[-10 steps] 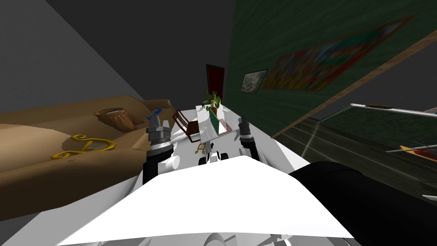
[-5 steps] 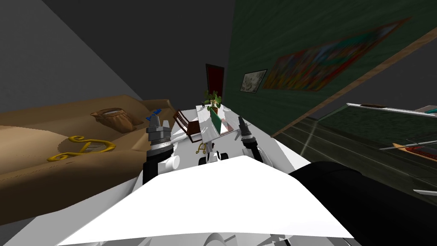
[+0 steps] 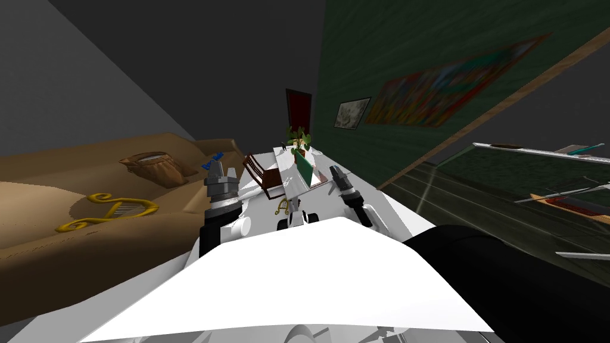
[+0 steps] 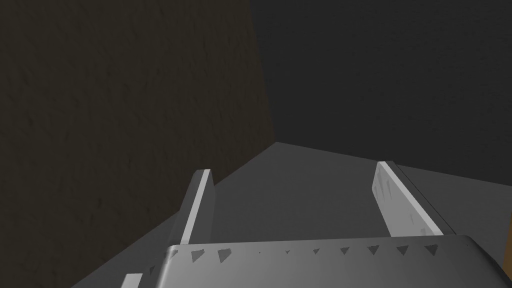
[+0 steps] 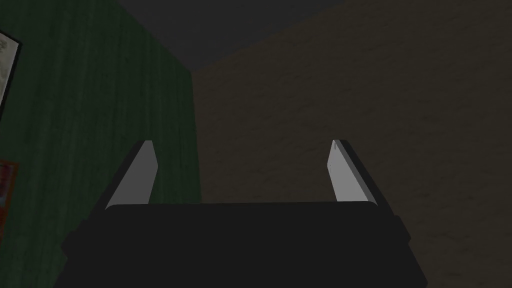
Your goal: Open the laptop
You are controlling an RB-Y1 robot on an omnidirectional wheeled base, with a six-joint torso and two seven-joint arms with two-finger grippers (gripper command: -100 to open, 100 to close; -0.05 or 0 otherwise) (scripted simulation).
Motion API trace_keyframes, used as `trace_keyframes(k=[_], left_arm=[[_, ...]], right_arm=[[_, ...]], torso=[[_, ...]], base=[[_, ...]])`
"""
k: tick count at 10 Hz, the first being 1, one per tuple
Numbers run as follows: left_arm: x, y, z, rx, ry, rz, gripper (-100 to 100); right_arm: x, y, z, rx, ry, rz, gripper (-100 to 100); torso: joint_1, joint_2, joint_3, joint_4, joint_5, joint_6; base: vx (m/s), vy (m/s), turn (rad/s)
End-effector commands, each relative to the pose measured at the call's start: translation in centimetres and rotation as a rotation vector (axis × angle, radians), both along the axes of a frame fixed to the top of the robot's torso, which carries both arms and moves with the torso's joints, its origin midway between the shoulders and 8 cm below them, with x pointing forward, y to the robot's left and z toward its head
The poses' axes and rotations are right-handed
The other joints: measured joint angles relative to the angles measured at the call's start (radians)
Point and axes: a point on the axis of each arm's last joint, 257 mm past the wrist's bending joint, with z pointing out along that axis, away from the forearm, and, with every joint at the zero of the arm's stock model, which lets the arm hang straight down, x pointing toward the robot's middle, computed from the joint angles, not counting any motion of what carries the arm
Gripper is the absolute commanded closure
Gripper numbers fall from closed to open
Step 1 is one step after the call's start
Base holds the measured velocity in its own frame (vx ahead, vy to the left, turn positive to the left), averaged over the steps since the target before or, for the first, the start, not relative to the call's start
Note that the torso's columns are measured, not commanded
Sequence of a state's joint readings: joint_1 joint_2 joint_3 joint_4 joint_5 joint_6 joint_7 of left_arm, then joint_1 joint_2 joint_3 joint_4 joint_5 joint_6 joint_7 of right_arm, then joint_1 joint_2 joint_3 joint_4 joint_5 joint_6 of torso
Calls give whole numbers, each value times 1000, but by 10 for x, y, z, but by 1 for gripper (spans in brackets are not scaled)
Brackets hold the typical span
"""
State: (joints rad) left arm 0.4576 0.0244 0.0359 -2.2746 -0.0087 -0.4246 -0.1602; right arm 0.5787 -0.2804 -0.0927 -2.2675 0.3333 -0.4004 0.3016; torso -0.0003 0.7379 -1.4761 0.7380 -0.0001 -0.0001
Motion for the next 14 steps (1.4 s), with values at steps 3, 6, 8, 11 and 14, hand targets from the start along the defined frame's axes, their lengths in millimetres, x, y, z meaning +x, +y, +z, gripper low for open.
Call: trace_keyframes(k=[3,6,8,11,14], left_arm=[[0,0,0,0,0,0,0],[0,0,0,0,0,0,0],[0,0,0,0,0,0,0],[0,0,0,0,0,0,0],[0,0,0,0,0,0,0]], right_arm=[[4,-17,-22,-312,47,-76,-100],[6,-30,-33,-500,68,-117,-100],[8,-40,-40,-616,79,-140,-100],[11,-55,-49,-771,92,-170,-100],[15,-74,-57,-941,105,-203,-100]], torso=[[1,0,0,0,0,0],[0,0,0,0,0,0],[0,0,0,0,0,0],[1,-1,-1,0,0,0],[2,1,1,0,0,0]], base=[[7,96,-44],[0,90,-19],[-7,89,2],[15,95,26],[1,103,75]])
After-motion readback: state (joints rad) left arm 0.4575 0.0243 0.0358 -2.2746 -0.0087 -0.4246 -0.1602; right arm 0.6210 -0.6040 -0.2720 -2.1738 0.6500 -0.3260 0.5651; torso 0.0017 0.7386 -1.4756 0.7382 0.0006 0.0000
